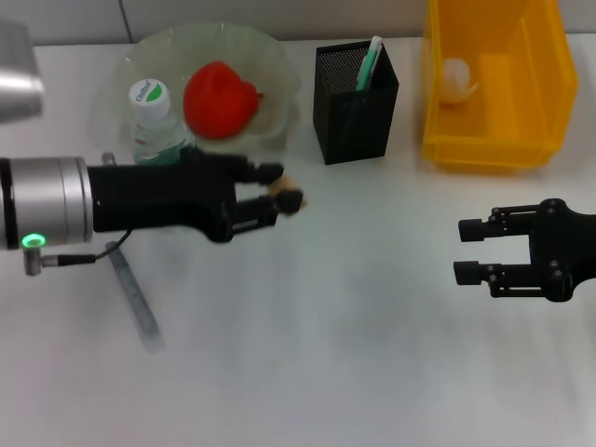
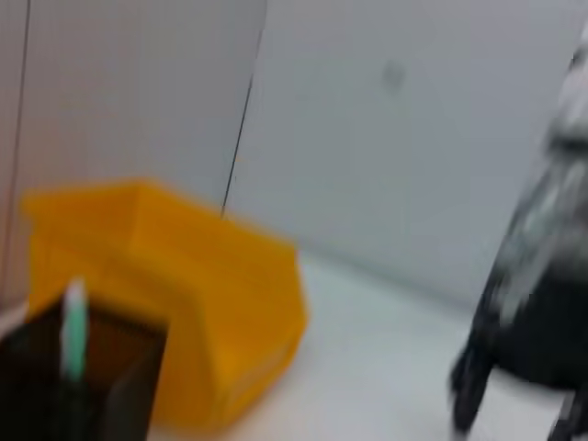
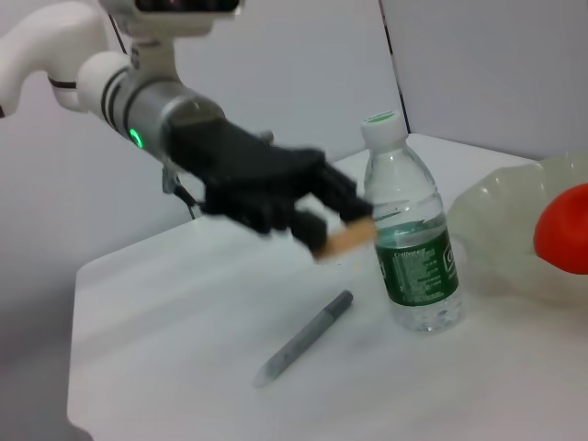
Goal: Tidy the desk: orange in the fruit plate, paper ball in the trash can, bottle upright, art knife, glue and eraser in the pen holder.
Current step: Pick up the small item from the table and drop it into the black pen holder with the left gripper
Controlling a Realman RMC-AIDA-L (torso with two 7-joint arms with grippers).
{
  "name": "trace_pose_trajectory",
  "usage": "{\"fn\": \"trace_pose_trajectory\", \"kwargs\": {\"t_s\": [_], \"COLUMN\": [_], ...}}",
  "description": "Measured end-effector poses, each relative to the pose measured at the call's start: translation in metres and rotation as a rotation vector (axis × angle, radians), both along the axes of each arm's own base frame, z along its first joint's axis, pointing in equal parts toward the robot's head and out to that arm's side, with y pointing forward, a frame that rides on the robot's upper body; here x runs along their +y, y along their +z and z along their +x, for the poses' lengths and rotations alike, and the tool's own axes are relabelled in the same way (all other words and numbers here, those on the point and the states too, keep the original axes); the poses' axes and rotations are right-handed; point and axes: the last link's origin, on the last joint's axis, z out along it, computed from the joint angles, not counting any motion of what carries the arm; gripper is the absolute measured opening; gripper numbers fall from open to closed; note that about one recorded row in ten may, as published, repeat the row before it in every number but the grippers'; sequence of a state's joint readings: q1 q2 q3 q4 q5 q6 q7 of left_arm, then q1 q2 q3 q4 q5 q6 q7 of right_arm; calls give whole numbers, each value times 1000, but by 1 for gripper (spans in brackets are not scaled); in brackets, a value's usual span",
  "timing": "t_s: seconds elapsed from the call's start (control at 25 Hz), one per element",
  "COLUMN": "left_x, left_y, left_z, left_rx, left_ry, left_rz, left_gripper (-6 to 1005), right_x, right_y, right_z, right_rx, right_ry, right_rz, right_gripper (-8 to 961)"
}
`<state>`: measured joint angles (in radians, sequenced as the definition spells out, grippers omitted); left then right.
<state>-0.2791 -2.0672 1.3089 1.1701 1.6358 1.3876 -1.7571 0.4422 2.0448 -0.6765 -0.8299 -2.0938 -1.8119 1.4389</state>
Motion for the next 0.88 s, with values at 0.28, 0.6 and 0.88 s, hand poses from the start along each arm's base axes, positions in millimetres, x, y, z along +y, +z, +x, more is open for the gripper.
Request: {"fn": "trace_pose_trajectory", "kwargs": {"t_s": [0.28,0.6,0.88], "left_x": [2,22,41], "left_y": [2,-41,-69], "left_z": [14,32,45], "left_rx": [-276,-385,-345], "left_ry": [1,-24,22], "left_rz": [37,186,336], "left_gripper": [396,397,393], "right_x": [-1,-2,-2], "right_y": [1,0,0], "right_z": [1,2,3], "right_rx": [0,-12,-16], "right_ry": [-3,5,6], "right_rz": [-2,-9,-10], "right_gripper": [618,618,618]}}
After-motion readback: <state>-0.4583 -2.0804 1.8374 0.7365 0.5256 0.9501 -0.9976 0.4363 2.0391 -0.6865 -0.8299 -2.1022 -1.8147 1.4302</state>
